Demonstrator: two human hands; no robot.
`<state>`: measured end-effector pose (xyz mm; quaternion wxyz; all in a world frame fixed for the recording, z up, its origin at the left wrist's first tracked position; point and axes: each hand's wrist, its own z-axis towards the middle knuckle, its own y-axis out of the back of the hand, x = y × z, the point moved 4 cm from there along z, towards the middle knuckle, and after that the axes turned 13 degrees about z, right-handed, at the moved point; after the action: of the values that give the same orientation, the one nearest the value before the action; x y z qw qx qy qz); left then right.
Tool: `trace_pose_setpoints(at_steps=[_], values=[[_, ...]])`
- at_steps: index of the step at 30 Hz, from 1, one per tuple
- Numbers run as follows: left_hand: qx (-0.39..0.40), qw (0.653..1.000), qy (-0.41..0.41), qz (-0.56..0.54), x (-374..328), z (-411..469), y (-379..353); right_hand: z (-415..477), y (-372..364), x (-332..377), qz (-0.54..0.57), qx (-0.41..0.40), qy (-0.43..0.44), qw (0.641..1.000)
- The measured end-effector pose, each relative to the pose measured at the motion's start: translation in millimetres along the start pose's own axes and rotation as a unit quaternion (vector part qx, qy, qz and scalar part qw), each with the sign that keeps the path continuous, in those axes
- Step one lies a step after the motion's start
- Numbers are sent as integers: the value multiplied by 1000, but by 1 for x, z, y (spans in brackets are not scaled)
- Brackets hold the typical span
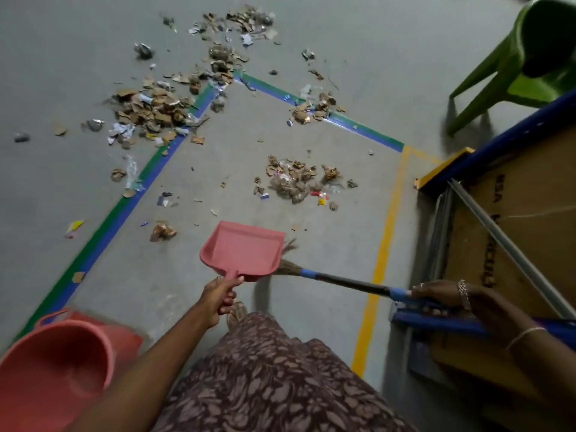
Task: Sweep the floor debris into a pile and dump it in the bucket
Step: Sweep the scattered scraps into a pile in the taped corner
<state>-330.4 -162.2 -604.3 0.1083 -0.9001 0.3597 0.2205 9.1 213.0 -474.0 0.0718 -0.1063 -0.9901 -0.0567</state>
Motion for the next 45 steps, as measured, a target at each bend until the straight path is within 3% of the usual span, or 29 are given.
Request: trace_pose_setpoints(at_steps=[2, 6, 10, 17, 21, 24, 26, 28, 31, 35, 39, 42, 45], values=[[-27, 997, -37, 58, 1, -6, -8, -11, -33, -29, 53, 14, 16, 998], [-74, 986, -64, 132, 16, -23, -27, 8, -105, -91, 58, -34, -52, 996], [-118, 969, -76, 203, 39, -54, -48, 55, -146, -126, 92, -64, -35, 993], [-154, 969, -71, 181, 85, -99, -61, 58, -189, -160, 209, 28, 0, 977], [-158, 969, -70, 179, 107, -112, -50, 56, -187, -163, 313, 100, 29, 944], [-172, 965, -71, 187, 119, -115, -40, 58, -200, -159, 315, 118, 41, 941], [-180, 962, -67, 196, 124, -117, -35, 58, -216, -153, 295, 93, 27, 951], [-197, 954, -68, 217, 126, -120, -26, 58, -230, -141, 234, 13, 32, 972], [-242, 918, -72, 305, 133, -120, -1, 59, -258, -120, 189, -26, 75, 979], [-277, 835, -131, 458, 135, -132, 35, 57, -298, -122, 193, -18, 118, 974], [-261, 808, -200, 488, 145, -145, 74, 33, -328, -129, 249, 1, 170, 953], [-309, 786, -185, 503, 154, -149, 104, 24, -346, -120, 276, -2, 134, 952], [-325, 751, -155, 554, 152, -144, 127, 30, -361, -88, 226, -68, 148, 960]])
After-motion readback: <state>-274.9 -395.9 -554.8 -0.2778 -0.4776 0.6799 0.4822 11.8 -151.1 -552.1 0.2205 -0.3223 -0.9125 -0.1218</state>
